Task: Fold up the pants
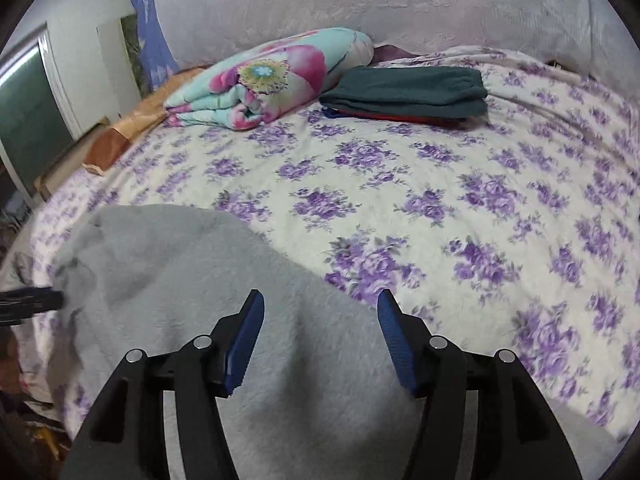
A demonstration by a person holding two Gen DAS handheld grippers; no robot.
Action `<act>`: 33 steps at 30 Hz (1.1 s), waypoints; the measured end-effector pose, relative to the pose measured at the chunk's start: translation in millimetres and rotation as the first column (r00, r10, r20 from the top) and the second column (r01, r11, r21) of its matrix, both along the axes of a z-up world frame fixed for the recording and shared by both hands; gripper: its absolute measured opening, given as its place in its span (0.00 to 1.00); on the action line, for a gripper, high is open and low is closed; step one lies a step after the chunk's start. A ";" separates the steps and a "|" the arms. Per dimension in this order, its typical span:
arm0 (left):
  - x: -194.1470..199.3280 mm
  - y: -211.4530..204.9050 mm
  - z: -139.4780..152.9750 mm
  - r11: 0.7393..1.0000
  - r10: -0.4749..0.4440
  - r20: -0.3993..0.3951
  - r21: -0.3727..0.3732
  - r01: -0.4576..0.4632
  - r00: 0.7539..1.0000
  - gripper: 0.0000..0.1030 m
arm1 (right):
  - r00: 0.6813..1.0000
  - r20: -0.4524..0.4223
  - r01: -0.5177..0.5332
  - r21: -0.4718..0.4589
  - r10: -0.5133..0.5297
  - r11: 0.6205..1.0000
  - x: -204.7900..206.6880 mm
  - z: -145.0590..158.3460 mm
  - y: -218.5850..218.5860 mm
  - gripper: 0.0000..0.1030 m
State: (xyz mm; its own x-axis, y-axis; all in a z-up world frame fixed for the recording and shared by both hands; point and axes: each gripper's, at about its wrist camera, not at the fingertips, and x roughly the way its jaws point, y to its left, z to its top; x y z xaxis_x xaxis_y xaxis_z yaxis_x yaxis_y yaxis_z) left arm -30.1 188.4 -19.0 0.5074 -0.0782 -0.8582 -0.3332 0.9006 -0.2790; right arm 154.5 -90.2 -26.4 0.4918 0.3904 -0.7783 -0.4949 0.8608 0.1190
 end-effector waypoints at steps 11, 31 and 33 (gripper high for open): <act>8.9 1.5 6.4 0.974 0.142 -0.023 0.184 -0.135 0.990 0.11 | 1.000 0.026 -0.009 -0.011 0.010 1.000 -6.5 -0.1 2.2 0.60; -8.2 -29.6 80.2 0.846 0.076 0.305 0.484 -0.223 0.949 0.95 | 0.869 0.057 0.475 0.182 -0.491 0.861 -113.3 57.9 -211.2 0.92; 11.8 -42.7 71.7 0.887 -0.006 0.265 0.447 -0.117 0.964 0.95 | 0.817 -0.018 0.566 0.215 -0.577 0.795 -133.9 58.2 -249.5 0.92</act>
